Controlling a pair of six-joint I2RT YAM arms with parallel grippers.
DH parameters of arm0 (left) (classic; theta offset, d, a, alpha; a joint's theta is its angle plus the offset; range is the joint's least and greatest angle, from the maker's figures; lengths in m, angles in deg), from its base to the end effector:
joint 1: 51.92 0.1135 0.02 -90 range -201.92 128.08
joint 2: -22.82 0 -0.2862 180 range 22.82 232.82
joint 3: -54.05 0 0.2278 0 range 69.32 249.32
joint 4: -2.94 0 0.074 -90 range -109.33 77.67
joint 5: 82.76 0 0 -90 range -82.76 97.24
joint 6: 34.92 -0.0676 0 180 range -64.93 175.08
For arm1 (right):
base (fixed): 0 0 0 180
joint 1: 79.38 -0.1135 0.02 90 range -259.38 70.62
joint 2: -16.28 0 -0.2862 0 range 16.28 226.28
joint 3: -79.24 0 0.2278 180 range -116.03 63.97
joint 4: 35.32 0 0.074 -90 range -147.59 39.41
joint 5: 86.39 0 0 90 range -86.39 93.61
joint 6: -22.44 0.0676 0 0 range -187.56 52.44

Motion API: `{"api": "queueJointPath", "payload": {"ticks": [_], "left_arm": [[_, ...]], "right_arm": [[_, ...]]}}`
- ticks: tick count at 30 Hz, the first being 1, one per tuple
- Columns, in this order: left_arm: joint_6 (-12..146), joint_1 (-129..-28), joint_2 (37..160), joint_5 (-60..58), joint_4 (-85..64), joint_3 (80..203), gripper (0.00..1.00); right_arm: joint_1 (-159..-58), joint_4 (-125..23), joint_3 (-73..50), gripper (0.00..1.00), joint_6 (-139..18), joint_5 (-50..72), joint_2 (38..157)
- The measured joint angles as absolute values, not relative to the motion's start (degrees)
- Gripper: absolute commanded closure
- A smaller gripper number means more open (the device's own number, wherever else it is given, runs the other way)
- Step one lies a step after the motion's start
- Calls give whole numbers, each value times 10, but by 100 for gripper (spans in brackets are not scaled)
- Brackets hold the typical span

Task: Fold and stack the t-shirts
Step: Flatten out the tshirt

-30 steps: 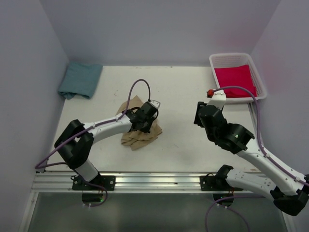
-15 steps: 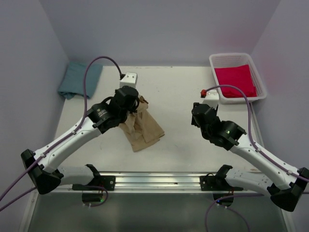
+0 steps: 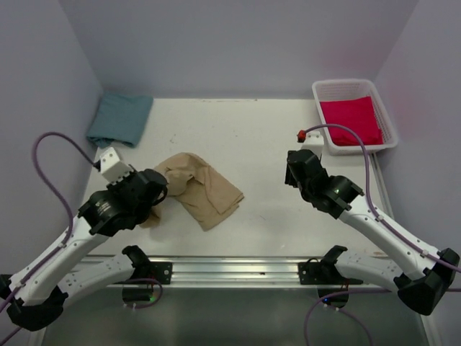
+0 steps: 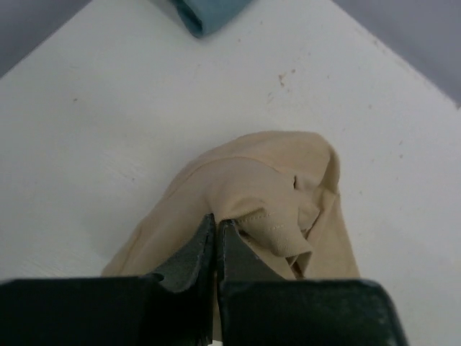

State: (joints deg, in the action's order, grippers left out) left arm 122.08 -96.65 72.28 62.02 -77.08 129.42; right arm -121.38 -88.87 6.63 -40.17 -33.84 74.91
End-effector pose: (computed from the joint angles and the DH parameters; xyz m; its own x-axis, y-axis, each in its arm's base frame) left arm 0.1135 -0.0347 0.3390 -0.2853 -0.4646 -0.8383 -0.5042 0.8166 -0.2810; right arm 0.1691 0.0969 0.3316 -0.5045 0.0372 -0.8626 0.0554 0.9984 0.0107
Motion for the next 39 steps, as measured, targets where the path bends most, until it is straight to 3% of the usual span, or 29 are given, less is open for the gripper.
{"api": "queueJointPath", "payload": {"ticks": [1,2,4,5,8,14,20,23,30,39], "left_arm": [[1260,-967,704,634,-792,1294,100],[1291,-966,690,648,-808,1294,80],[1346,-964,679,672,-841,1294,52],[1368,-963,683,680,-848,1293,27],[1414,-962,713,691,-860,1289,1],[1428,-962,755,694,-855,1291,0],[1194,-961,756,625,-677,1291,5],[1054,-960,828,545,-634,1323,8],[859,-976,1044,439,-646,1391,7],[755,-986,1078,472,-734,1420,10]], "right_arm": [[-1212,-887,67,54,-403,-333,749],[-1209,-887,68,53,-404,-326,749],[-1207,-887,68,51,-406,-314,752],[-1207,-887,69,50,-407,-308,753],[-1206,-887,69,47,-409,-294,757],[-1199,-887,71,47,-413,-273,759],[-1186,-886,72,48,-417,-243,766],[-1181,-882,72,48,-419,-221,780],[-1170,-862,82,49,-421,-171,809],[-1152,-852,91,49,-422,-150,809]]}}
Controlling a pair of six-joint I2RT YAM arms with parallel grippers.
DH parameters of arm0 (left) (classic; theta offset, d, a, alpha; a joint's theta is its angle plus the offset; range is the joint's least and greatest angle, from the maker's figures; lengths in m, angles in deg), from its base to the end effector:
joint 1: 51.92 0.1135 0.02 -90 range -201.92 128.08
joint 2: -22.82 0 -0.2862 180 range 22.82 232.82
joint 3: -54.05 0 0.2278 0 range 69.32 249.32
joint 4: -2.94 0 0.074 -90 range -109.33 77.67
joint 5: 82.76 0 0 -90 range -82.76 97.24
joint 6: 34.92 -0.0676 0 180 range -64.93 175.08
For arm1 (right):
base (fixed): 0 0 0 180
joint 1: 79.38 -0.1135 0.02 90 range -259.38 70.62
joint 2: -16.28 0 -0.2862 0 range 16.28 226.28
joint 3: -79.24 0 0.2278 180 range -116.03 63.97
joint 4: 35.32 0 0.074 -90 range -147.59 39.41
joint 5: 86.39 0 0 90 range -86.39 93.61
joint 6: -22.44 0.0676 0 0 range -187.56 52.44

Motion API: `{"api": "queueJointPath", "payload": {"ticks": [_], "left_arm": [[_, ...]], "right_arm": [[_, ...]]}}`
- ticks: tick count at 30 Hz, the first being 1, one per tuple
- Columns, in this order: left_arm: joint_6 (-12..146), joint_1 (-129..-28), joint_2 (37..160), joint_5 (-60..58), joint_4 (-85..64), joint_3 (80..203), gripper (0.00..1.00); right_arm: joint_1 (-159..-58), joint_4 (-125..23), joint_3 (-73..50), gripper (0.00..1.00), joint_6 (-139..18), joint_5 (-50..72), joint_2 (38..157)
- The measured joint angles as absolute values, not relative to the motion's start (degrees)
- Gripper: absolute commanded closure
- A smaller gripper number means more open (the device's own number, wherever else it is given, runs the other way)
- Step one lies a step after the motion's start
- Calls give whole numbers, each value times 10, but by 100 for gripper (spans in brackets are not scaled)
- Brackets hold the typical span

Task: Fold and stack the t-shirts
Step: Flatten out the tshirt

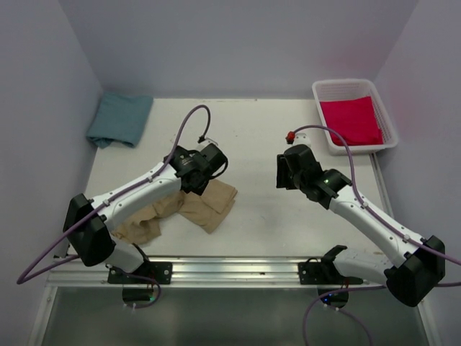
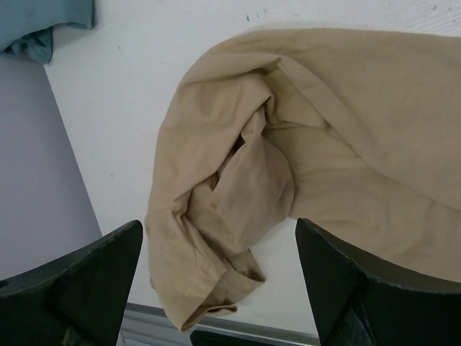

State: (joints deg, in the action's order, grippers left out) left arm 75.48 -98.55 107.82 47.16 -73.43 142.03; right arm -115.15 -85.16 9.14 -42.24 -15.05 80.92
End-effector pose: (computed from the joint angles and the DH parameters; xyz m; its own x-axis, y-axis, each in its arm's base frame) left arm 0.2091 -0.1581 0.2899 -0.7672 0.4229 -0.4823 0.1751 0.8614 0.4767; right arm 0.1935 0.1127 0.2972 -0.6705 0.0164 -0.7418 -0.0902 0.9905 0.1034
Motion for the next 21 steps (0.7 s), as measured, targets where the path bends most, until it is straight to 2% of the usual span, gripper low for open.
{"api": "queueJointPath", "payload": {"ticks": [13,21], "left_arm": [[757,-989,1139,475,-781,1443,8],[787,-949,1026,434,-799,1443,11]], "right_arm": [[-1116,-843,95,48,-432,-129,809],[-1113,-839,95,48,-432,-114,809]]}}
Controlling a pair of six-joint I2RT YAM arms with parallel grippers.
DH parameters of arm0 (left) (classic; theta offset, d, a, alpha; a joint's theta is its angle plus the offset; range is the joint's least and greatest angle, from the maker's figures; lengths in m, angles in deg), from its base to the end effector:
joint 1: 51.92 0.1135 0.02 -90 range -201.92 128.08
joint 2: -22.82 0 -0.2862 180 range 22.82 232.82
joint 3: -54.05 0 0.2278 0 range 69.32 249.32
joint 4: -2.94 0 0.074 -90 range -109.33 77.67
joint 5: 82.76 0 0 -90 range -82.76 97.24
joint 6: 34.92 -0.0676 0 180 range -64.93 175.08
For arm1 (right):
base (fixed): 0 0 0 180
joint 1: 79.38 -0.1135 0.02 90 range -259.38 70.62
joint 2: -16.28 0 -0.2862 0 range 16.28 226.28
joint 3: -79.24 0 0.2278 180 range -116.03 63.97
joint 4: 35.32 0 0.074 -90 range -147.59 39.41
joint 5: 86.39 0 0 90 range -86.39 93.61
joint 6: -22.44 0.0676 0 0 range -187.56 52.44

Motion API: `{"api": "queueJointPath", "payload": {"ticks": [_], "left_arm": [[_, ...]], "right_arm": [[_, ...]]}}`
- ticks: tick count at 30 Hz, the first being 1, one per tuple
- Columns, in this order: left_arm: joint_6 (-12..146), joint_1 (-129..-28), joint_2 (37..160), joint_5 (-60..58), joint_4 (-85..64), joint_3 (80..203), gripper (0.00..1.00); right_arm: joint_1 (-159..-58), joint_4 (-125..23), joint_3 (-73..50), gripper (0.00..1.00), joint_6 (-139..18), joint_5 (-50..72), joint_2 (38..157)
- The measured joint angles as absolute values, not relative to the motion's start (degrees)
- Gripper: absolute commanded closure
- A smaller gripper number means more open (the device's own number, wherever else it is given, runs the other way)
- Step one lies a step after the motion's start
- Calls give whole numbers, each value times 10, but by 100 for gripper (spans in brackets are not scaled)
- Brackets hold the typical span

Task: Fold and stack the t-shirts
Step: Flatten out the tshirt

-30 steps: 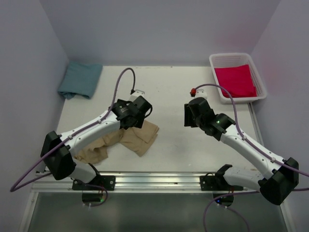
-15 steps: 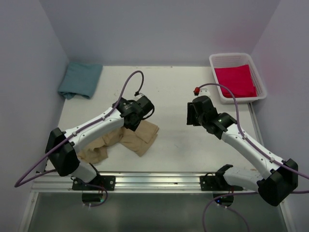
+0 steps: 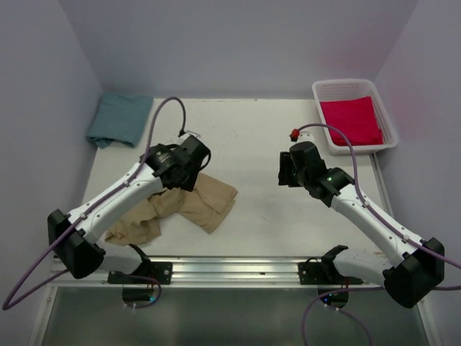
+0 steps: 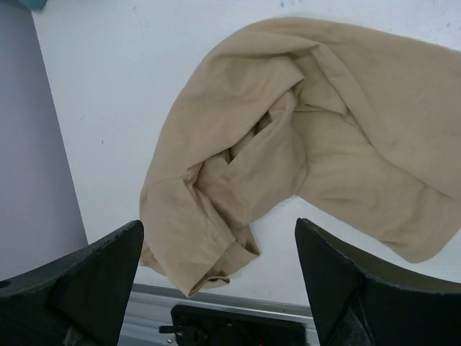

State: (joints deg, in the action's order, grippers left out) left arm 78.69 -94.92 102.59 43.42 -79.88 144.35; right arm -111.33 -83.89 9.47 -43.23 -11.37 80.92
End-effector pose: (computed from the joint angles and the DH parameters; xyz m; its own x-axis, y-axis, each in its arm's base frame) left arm 0.1971 -0.1292 0.3143 -0.8062 0.3098 -0.5040 0.1050 0.9133 0.3934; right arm 0.2005 0.1045 0.2967 -0.6766 0.0471 -0.7348 -0.0803 0.9873 0.1372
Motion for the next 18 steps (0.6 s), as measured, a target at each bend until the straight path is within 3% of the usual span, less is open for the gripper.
{"api": "queueJointPath", "payload": {"ticks": [7,11,18], "left_arm": [[832,-876,900,372,-846,1366,7],[846,-853,883,329,-869,1342,10],[882,-829,877,277,-863,1288,9]], "right_arm": [[-1111,-822,97,48,-431,-78,809],[-1111,-804,112,49,-427,-51,809],[-1111,-780,151,49,-417,-1,801]]}}
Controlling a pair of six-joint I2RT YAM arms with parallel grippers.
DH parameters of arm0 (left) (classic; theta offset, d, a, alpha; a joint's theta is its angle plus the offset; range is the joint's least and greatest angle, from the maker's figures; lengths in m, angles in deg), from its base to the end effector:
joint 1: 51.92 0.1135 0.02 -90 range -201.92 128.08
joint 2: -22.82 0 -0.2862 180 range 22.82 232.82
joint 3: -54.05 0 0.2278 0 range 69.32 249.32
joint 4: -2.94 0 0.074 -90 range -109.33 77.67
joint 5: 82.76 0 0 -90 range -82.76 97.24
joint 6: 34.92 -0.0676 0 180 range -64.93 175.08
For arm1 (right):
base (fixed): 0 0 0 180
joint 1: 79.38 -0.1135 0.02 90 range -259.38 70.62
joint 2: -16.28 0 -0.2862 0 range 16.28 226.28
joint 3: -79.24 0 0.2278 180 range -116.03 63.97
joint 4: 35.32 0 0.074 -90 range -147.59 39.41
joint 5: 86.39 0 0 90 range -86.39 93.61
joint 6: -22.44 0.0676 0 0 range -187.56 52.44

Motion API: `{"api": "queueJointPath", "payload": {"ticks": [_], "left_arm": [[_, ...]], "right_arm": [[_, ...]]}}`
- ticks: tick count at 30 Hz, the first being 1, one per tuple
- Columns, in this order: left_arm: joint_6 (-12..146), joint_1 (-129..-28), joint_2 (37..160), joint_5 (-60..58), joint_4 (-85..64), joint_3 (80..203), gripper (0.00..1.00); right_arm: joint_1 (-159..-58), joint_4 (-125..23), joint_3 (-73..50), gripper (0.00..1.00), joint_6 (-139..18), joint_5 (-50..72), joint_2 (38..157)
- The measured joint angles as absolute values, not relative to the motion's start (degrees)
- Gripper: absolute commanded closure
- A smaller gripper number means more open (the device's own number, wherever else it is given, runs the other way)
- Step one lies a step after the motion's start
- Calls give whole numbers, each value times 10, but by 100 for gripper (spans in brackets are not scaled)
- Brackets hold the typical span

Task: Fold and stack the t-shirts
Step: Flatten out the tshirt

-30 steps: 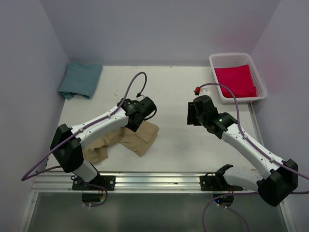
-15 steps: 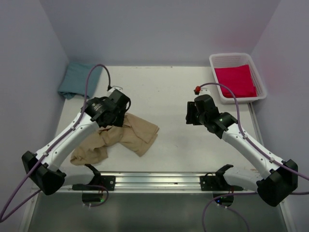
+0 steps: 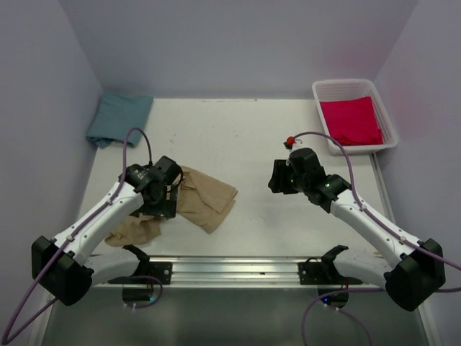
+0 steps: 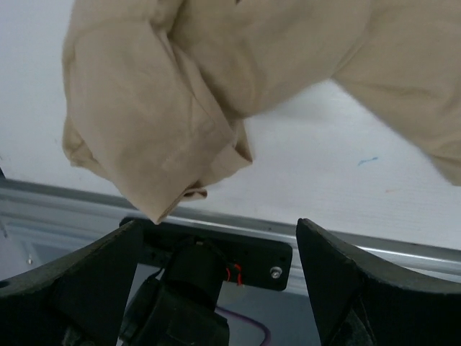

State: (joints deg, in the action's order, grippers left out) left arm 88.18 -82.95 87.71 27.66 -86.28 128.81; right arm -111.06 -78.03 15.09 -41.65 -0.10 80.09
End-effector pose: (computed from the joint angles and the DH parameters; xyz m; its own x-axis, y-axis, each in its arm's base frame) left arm 0.1393 -0.0563 0.2767 -0.9391 -0.0323 -0.3421 -0.1015 0.9772 0.1863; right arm 0.1946 0.1150 0.2763 -0.7271 0.0637 -0.6836 -0.1842 0.9411 0.2836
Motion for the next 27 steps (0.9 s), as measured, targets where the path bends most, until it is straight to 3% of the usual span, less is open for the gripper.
{"api": "queueJointPath", "payload": {"ticks": [16,27], "left_arm": [[944,-787,1007,282,-848,1239,6],[901,-740,1073,321,-820,1297,9]], "right_arm": [[-1111,-728,215,50,-398,82,740],[-1111,-728,223,52,-399,92,712]]}}
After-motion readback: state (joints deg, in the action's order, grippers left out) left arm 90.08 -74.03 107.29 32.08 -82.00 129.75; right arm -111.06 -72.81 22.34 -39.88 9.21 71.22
